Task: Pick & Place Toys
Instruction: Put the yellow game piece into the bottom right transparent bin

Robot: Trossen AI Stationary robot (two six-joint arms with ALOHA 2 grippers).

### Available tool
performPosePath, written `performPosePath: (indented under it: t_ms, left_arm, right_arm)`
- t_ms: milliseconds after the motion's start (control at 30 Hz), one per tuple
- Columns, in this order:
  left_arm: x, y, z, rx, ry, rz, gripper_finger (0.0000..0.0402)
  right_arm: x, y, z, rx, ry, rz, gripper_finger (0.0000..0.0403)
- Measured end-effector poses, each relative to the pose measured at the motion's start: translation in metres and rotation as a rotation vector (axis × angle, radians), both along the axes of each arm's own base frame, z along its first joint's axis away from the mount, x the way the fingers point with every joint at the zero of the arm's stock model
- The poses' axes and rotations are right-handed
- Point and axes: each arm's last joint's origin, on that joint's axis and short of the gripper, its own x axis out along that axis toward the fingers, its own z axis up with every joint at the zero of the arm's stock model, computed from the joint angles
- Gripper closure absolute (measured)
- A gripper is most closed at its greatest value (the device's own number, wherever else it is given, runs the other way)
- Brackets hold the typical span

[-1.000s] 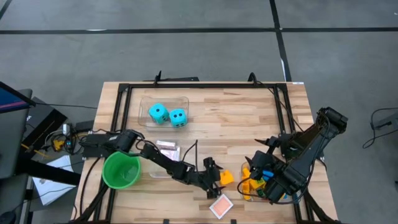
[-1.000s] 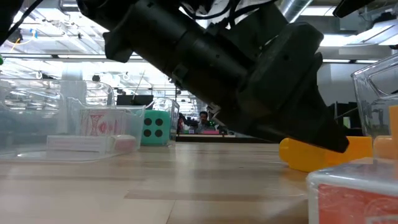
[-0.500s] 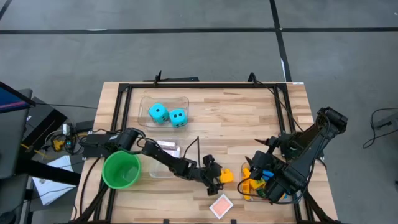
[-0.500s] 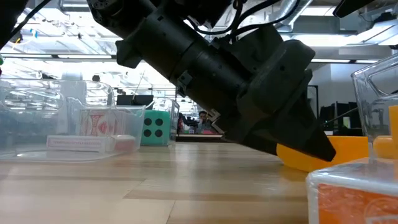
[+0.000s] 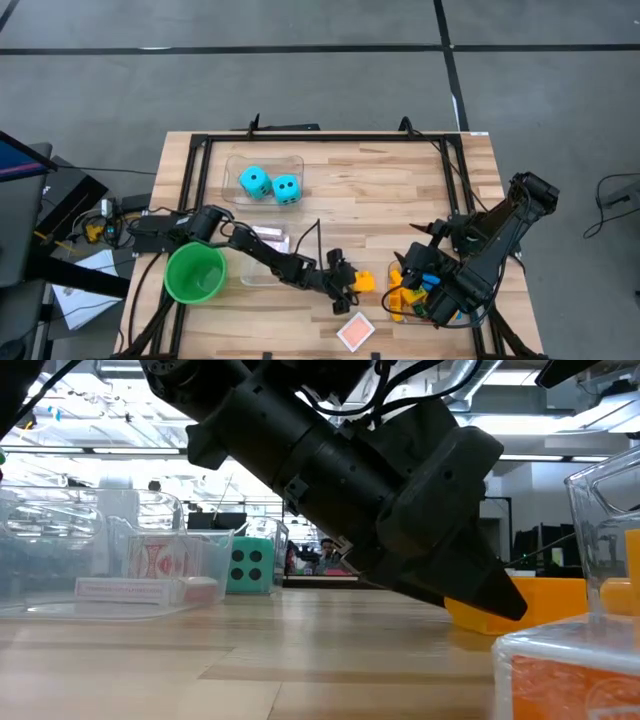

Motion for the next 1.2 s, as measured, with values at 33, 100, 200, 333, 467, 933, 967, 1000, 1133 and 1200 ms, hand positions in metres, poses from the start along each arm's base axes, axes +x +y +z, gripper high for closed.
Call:
performPosePath:
  t_ms: [33,100,200,333,467,933,967,1000,1133,1200]
  left_arm:
    - [0.0,0.0,0.0,0.004,0.0,-0.002,0.0142]
    - [0.001,0.002,0.0,0.016,0.001,-0.006,0.0142]
    - [-0.001,0.003,0.004,0.042,0.017,-0.02,0.0142]
    - [-0.008,0.004,0.029,0.073,0.042,-0.033,0.0142]
    - [-0.015,0.001,0.062,0.087,0.012,-0.06,0.0142]
    - [-0.036,0.026,0.128,-0.118,-0.217,-0.183,0.0142]
    - [-0.039,0.03,0.129,-0.155,-0.236,-0.205,0.0142]
    - [-0.043,0.035,0.128,-0.198,-0.255,-0.23,0.0142]
    - [-0.055,0.051,0.131,-0.375,-0.386,-0.33,0.0142]
    - [-0.058,0.055,0.131,-0.445,-0.43,-0.368,0.0142]
  right_arm:
    - [0.0,0.0,0.0,0.0,0.0,0.0,0.0014]
    - [0.0,0.0,0.0,0.0,-0.001,0.0,0.0014]
    - [0.0,0.0,0.0,0.0,-0.003,0.0,0.0014]
    - [0.0,0.0,0.0,-0.001,-0.006,0.001,0.0014]
    - [0.001,0.0,0.0,-0.011,-0.027,0.007,0.0014]
    - [-0.009,0.054,0.031,-0.046,-0.186,0.362,0.0014]
    - [-0.011,0.062,0.033,-0.048,-0.194,0.409,0.0014]
    - [-0.012,0.068,0.034,-0.051,-0.201,0.452,0.0014]
    - [-0.013,0.088,0.042,-0.086,-0.223,0.587,0.0014]
    - [-0.01,0.092,0.045,-0.107,-0.23,0.62,0.0014]
